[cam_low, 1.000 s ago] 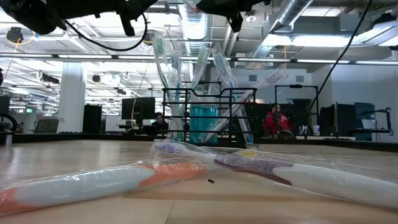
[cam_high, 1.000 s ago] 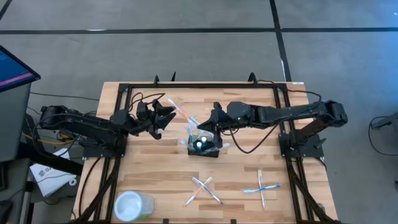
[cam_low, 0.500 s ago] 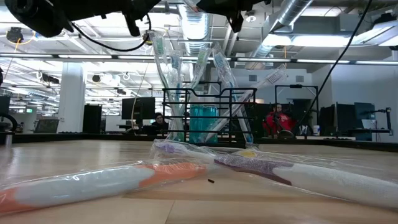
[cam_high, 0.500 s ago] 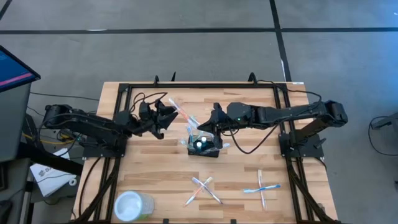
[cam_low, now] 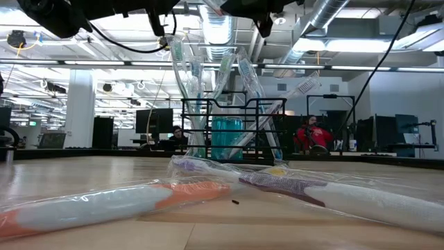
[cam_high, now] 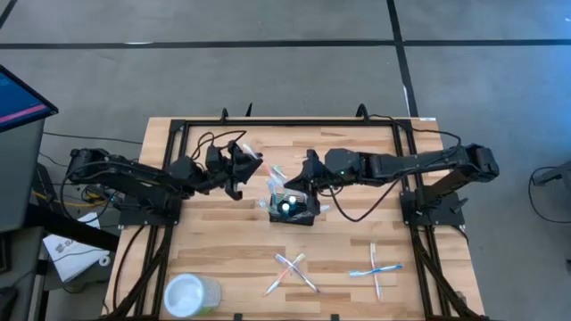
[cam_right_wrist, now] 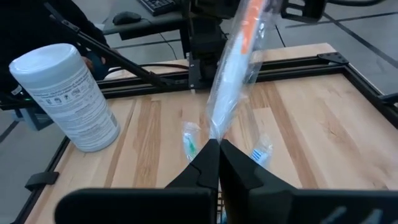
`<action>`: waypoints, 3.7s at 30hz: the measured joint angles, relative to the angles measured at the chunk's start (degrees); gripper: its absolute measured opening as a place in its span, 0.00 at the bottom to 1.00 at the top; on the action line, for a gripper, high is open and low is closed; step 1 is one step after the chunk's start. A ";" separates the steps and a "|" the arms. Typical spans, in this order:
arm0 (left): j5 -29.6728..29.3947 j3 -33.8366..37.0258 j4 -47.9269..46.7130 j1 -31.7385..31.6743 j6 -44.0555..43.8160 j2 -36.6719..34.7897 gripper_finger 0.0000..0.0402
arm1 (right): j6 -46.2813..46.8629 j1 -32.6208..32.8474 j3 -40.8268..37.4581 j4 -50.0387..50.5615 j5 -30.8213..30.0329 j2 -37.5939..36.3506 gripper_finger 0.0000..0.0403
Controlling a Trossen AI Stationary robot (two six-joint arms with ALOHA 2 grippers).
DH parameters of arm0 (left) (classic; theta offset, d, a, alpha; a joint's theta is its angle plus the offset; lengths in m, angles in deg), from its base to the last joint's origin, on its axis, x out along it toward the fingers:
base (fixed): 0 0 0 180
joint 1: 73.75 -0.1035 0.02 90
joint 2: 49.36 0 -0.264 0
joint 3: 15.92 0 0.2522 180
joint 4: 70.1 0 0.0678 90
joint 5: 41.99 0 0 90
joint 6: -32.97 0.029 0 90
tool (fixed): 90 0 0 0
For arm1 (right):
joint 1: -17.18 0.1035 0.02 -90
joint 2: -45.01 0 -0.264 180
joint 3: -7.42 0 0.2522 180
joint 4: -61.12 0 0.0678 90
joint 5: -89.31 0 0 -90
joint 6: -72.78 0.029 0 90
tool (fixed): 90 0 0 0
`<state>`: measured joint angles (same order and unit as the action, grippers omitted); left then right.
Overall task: Pick & Place toothbrushing station
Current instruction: Put the top orange toothbrush into the wire organizer
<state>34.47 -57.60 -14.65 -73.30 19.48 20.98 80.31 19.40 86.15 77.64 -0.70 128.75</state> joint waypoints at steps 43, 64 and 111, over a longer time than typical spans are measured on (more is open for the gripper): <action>6.29 0.09 -16.44 0.92 0.24 -6.17 0.03 | -3.63 -1.06 0.20 11.98 0.19 -0.77 0.00; 10.19 0.02 -32.71 1.18 -0.90 -13.90 0.03 | -3.71 2.33 -0.09 16.40 0.17 -3.24 0.22; 9.03 0.04 -41.20 1.14 1.14 -2.40 0.03 | -4.98 5.64 -0.02 16.49 -0.01 -7.32 0.21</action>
<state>43.50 -57.55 -55.85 -72.17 20.61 18.58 75.33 25.03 86.13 94.13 -0.72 121.43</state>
